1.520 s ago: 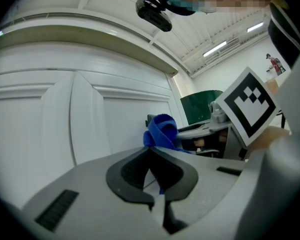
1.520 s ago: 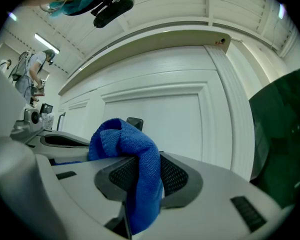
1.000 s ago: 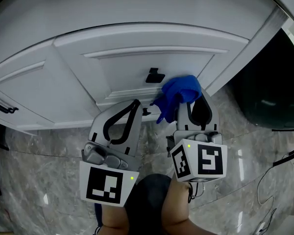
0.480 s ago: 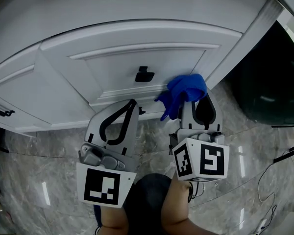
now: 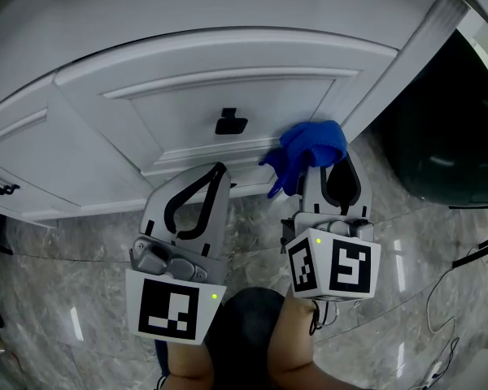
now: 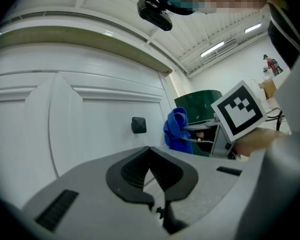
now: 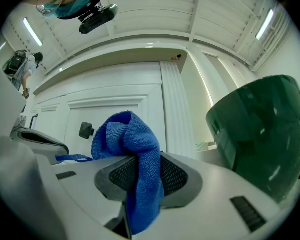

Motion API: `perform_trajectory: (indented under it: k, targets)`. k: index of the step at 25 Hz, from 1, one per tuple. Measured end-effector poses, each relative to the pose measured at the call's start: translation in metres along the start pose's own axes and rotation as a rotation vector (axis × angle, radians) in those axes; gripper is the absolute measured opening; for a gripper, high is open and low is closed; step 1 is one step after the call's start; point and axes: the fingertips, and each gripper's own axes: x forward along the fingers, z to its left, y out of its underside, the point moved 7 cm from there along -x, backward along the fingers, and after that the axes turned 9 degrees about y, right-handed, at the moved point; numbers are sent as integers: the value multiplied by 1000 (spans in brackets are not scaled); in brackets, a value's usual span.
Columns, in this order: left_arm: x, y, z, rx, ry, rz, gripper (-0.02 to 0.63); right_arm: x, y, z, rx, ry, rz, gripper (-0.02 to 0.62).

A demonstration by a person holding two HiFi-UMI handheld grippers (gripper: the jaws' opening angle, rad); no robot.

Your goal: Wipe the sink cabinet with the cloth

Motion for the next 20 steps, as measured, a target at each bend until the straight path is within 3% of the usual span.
perform_trajectory:
  k: [20]
  targets:
    - [1, -7, -7, 15, 3, -14, 0, 0, 11, -22, 28, 107, 20, 115]
